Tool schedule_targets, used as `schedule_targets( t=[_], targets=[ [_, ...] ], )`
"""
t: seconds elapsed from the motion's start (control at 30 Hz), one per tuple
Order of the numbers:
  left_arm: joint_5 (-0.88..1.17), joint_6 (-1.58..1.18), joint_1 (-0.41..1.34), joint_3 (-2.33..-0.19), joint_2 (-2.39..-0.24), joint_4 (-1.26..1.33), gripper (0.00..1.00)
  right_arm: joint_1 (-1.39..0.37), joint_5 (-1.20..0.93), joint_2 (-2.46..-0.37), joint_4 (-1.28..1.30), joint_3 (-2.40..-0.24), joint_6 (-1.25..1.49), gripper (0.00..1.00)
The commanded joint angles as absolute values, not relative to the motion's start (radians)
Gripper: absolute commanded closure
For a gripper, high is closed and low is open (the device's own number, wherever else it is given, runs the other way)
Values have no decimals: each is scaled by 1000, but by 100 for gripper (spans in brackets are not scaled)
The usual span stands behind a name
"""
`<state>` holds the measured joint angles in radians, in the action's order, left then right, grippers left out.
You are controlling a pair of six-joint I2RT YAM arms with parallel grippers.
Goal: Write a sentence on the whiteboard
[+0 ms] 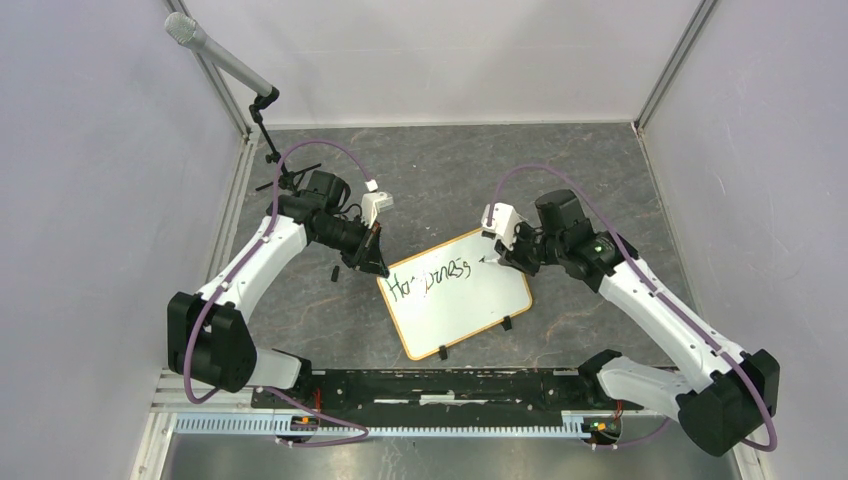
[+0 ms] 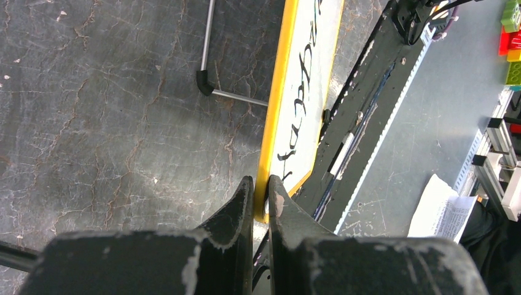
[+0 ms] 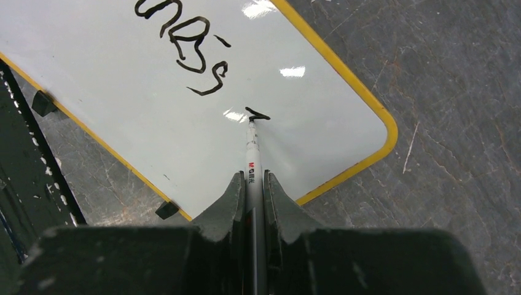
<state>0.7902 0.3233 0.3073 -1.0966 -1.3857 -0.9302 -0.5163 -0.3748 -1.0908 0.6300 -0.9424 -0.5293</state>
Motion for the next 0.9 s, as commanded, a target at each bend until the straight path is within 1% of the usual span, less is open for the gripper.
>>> schedule_targets(
  t=[0.0, 0.2, 0.37, 0.6, 0.87],
  targets=[
    [739, 328, 345, -1062, -1412, -953, 98, -515, -400, -1102, 667, -960, -560, 100],
    [739, 327, 345, -1062, -1413, -953, 98, -515, -372, -1095, 689, -951, -574, 100],
    [739, 328, 345, -1063, -1415, -953, 98, -515, -337, -1091, 693, -1010, -576, 100],
    [738, 327, 345, -1058, -1407, -953, 98, -515, -376, -1103, 688, -1083, -553, 100],
    [738, 325, 344, -1058, -1404, -953, 98, -515, -398, -1144, 665, -1081, -547, 100]
  ],
)
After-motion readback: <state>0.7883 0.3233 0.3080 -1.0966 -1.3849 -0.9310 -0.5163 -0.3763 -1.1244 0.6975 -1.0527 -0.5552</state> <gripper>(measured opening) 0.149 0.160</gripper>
